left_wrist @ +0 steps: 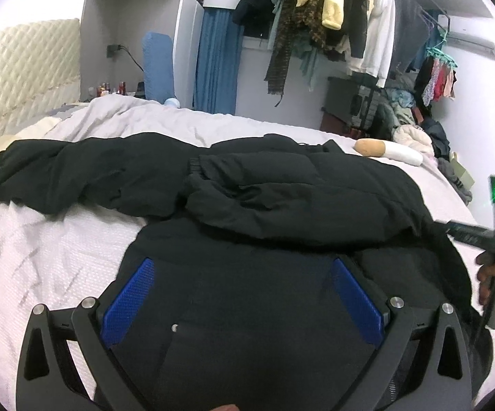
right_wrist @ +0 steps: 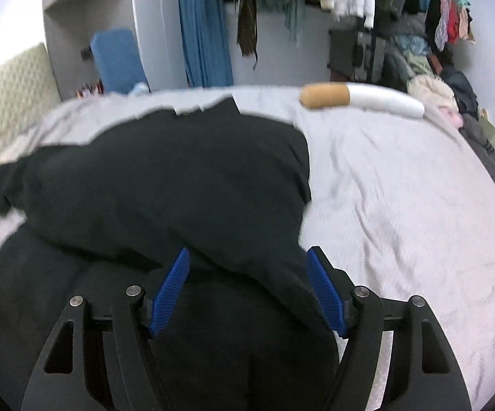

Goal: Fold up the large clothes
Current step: 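Release the folded sleeve and withdraw the right gripper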

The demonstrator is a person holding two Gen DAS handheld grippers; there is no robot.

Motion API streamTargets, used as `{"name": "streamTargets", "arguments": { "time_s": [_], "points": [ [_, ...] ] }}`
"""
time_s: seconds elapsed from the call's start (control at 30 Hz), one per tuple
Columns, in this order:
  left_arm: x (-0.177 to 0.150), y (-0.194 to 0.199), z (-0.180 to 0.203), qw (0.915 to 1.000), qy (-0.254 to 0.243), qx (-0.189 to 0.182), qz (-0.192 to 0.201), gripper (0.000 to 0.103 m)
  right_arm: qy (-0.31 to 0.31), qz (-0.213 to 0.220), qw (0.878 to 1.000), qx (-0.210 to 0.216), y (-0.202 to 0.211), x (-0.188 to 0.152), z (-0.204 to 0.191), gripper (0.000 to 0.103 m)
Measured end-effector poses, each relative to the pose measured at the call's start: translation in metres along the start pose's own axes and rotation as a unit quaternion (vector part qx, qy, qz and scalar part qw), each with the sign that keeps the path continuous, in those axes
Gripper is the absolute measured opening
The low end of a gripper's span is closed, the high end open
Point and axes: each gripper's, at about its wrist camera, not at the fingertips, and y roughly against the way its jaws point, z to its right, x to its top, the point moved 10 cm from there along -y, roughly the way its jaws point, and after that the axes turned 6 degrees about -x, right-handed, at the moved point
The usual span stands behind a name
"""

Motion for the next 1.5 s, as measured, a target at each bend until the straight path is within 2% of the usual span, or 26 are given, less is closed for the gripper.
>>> {"name": "streamTargets", "arguments": {
  "time_s": [0.13,0.2,0.3,0.37,0.47,0.53,0.8,0.9,1.23,1.33,1.4,1.43,1.5],
  "points": [
    [0.000,0.003,0.003,1.0000,0.002,-0.003,0.004,0.103,-0.004,-0.017,1.000,0.014,-0.018,-0.012,0.000,0.065],
    [0.000,0.003,0.003,1.0000,0.002,0.000,0.006,0.103,0.009,-0.022,1.000,0.005,-0.027,-0.016,-0.001,0.061],
    [-0.001,0.002,0.002,1.0000,0.002,0.007,0.003,0.103,0.029,-0.018,0.999,-0.020,-0.035,-0.014,-0.005,0.047],
    [-0.001,0.002,0.002,0.9999,0.004,0.015,0.002,0.103,0.024,-0.006,0.999,-0.021,-0.036,-0.008,-0.004,0.032],
    [0.000,0.003,0.003,0.9999,0.008,0.014,0.004,0.103,0.004,0.020,1.000,-0.013,-0.028,0.000,-0.002,0.021],
    [-0.001,0.004,0.004,0.9998,0.006,0.016,0.006,0.103,-0.015,0.034,0.999,-0.005,-0.023,0.007,0.001,0.019],
    [-0.003,0.002,0.002,0.9995,0.000,0.031,-0.003,0.103,-0.075,0.058,0.995,-0.006,-0.019,0.019,0.021,0.017],
    [-0.001,0.002,0.004,0.9995,-0.006,0.031,-0.002,0.103,-0.112,0.055,0.992,0.004,-0.025,0.017,0.030,0.017],
    [0.003,0.007,0.009,0.9991,-0.015,0.039,0.002,0.103,-0.143,0.040,0.988,-0.037,-0.046,0.003,0.066,0.018],
    [0.007,0.013,0.014,0.9991,-0.018,0.037,0.006,0.103,-0.143,0.028,0.989,-0.034,-0.044,0.001,0.059,0.022],
    [0.009,0.017,0.018,0.9991,-0.021,0.036,0.010,0.103,-0.117,0.026,0.992,-0.045,-0.034,0.002,0.050,0.026],
    [0.011,0.019,0.019,0.9991,-0.021,0.036,0.012,0.103,-0.109,0.026,0.993,-0.047,-0.030,0.001,0.047,0.034],
    [0.013,0.025,0.023,0.9992,-0.019,0.033,0.014,0.103,-0.096,0.028,0.994,-0.038,-0.016,0.000,0.039,0.035]
  ]
}}
